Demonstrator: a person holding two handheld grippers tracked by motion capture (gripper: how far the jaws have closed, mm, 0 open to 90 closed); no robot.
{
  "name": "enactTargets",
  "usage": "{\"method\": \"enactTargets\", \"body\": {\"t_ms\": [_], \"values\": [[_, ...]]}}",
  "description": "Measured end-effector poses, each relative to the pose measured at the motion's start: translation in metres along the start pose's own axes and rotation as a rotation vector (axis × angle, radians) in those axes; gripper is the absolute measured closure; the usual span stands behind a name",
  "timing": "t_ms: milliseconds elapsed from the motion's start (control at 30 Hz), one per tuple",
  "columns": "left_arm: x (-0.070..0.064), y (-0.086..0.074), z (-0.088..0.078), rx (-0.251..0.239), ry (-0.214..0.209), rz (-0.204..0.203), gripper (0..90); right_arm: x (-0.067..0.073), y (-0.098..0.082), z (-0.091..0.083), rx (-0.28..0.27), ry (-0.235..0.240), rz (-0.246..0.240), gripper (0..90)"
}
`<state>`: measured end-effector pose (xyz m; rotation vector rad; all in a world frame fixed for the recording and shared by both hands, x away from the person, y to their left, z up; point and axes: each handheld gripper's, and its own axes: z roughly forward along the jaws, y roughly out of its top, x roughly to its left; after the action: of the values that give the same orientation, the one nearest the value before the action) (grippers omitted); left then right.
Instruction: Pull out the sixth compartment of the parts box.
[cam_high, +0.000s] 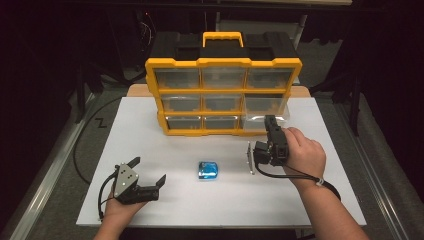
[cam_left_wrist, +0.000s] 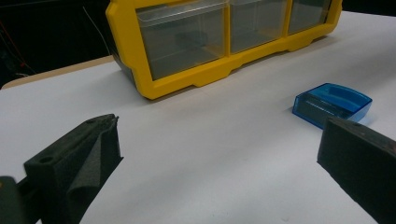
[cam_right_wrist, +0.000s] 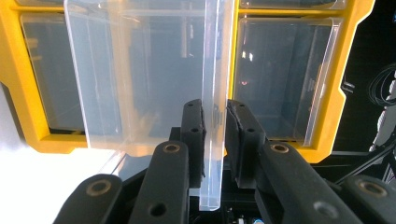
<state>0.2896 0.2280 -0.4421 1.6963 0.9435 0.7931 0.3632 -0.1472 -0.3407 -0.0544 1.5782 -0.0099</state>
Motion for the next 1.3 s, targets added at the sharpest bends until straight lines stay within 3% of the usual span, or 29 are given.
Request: {"method": "enactTargets", "body": {"t_ms": [767, 1300], "values": [[0.000, 0.000, 0.000, 0.001, 0.000, 0.000, 0.4, 0.002, 0.000, 0.000, 0.006, 0.009, -0.002, 79.4], [0.000, 0.000, 0.000, -0.001, 0.000, 0.000, 0.3, 0.002, -0.003, -0.014, -0.005, 0.048, 0.027, 66.7]]}}
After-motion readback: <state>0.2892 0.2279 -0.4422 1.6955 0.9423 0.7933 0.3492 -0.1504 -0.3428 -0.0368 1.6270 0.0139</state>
